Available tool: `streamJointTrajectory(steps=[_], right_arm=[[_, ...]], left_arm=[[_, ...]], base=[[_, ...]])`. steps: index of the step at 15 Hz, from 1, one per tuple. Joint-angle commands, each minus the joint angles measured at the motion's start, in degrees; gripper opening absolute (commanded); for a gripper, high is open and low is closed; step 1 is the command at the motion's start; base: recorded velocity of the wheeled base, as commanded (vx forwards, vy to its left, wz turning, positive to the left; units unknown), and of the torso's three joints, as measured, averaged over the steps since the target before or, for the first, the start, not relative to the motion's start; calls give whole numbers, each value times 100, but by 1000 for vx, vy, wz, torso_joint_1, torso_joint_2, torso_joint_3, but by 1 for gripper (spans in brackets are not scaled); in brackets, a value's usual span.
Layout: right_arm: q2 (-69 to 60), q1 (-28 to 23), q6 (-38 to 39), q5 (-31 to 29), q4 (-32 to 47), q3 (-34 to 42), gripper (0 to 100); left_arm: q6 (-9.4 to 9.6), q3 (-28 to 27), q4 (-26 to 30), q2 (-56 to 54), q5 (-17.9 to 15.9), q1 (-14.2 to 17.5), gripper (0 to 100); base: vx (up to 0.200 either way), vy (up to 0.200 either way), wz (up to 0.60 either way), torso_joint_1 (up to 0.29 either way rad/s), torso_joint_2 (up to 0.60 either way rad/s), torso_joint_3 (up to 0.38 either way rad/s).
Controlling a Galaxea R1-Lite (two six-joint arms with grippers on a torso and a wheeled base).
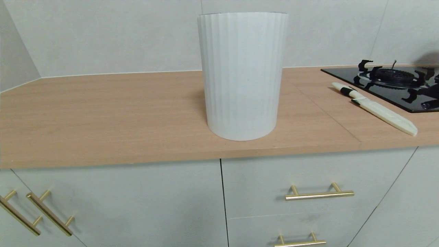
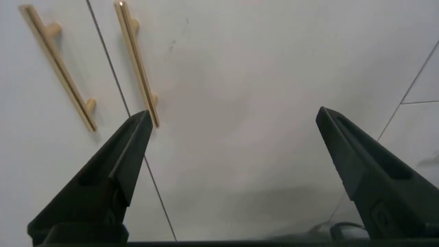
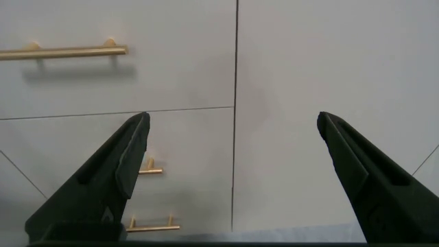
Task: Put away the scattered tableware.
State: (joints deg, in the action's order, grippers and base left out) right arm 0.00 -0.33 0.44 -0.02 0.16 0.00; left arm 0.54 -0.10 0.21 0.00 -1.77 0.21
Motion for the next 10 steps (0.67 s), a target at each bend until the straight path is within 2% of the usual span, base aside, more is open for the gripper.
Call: streamJointTrajectory(steps=[1,10], right_arm=[[9,-2,0,2,2,0,100],[9,-2,0,2,2,0,100]], left_arm=[[-1,1,-3,0,1,6,100],[-1,1,-3,0,1,6,100]], base=[[0,0,0,124,-261,-320],[0,0,0,151,-500,-301]])
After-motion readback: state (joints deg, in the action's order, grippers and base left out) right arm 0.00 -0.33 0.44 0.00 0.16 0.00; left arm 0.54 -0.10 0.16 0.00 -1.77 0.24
